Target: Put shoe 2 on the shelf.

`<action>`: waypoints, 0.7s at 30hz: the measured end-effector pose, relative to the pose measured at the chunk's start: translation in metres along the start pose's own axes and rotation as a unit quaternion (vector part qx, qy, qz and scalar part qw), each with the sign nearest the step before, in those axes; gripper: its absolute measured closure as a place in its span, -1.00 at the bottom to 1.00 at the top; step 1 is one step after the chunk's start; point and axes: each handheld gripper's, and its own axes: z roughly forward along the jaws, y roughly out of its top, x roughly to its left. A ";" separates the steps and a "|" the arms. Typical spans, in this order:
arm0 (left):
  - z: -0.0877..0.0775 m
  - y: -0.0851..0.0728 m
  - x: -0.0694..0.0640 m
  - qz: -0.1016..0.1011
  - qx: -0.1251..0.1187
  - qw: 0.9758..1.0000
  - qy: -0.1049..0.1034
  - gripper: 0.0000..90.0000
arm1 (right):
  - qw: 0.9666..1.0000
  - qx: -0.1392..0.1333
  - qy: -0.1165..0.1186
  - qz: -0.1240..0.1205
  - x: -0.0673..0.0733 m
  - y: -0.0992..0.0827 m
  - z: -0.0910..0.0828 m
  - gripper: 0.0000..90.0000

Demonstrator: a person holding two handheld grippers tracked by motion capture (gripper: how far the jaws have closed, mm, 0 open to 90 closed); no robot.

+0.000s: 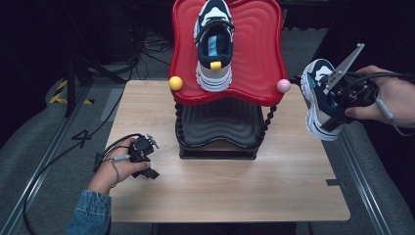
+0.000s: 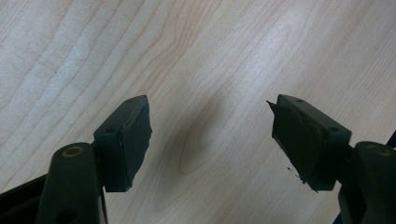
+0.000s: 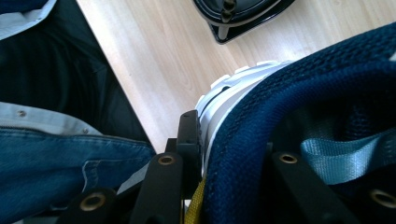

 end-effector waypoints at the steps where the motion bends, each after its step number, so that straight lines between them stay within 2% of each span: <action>1: 0.001 0.000 0.000 -0.004 -0.002 1.000 -0.001 -0.36 | 1.000 0.002 0.001 -0.001 0.000 0.001 -0.002 0.65; 5: 0.005 -0.002 -0.001 -0.005 0.000 1.000 -0.002 -0.37 | 1.000 0.006 -0.006 -0.001 -0.001 0.003 -0.010 0.65; 11: 0.008 -0.004 -0.001 -0.007 -0.005 1.000 -0.003 -0.38 | 1.000 -0.006 -0.015 0.000 0.001 0.008 -0.028 0.65; 16: 0.008 -0.006 -0.001 -0.006 -0.009 1.000 0.001 -0.38 | 1.000 -0.017 -0.020 -0.004 0.003 0.015 -0.044 0.65; 21: 0.009 -0.006 -0.001 -0.003 -0.008 1.000 -0.004 -0.39 | 0.999 -0.013 -0.032 -0.006 0.008 0.026 -0.059 0.65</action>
